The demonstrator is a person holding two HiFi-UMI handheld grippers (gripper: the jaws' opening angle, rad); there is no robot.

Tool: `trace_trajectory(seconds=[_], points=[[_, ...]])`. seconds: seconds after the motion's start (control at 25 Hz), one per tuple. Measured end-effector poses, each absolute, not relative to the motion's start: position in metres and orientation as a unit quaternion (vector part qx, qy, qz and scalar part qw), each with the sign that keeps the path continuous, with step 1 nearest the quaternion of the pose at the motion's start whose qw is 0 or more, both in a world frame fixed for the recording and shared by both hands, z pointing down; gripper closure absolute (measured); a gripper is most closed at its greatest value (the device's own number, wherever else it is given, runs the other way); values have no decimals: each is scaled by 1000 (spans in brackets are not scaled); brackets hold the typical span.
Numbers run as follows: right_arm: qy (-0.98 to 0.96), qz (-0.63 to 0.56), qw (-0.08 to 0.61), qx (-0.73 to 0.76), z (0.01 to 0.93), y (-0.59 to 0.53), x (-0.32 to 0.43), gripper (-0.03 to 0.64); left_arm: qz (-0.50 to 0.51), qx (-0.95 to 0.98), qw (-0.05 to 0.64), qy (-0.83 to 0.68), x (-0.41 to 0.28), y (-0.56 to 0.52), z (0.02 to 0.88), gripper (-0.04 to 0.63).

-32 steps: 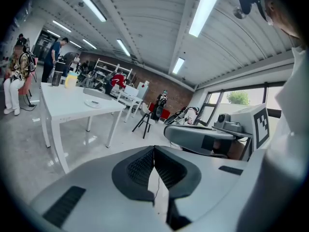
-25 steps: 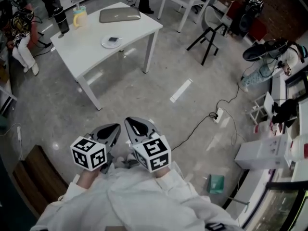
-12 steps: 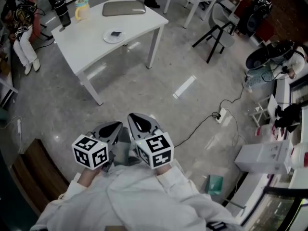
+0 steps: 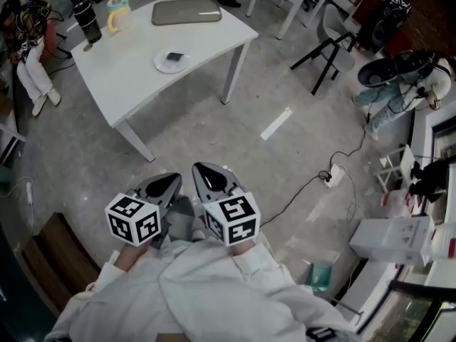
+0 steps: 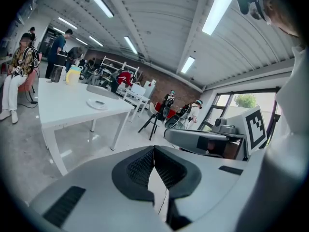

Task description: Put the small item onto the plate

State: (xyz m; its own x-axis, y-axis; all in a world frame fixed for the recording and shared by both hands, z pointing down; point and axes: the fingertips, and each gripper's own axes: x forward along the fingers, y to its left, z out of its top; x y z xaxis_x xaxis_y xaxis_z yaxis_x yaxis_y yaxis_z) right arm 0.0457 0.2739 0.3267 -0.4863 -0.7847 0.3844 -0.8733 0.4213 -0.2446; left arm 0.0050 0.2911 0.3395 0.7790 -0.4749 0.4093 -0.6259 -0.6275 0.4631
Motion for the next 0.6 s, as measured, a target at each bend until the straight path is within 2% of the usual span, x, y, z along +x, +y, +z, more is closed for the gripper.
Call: trace_trajectory(seconds=[0.6], points=[[-816, 199, 90, 536, 309, 97, 23, 601, 127, 909, 278, -282, -21, 101, 319, 584]])
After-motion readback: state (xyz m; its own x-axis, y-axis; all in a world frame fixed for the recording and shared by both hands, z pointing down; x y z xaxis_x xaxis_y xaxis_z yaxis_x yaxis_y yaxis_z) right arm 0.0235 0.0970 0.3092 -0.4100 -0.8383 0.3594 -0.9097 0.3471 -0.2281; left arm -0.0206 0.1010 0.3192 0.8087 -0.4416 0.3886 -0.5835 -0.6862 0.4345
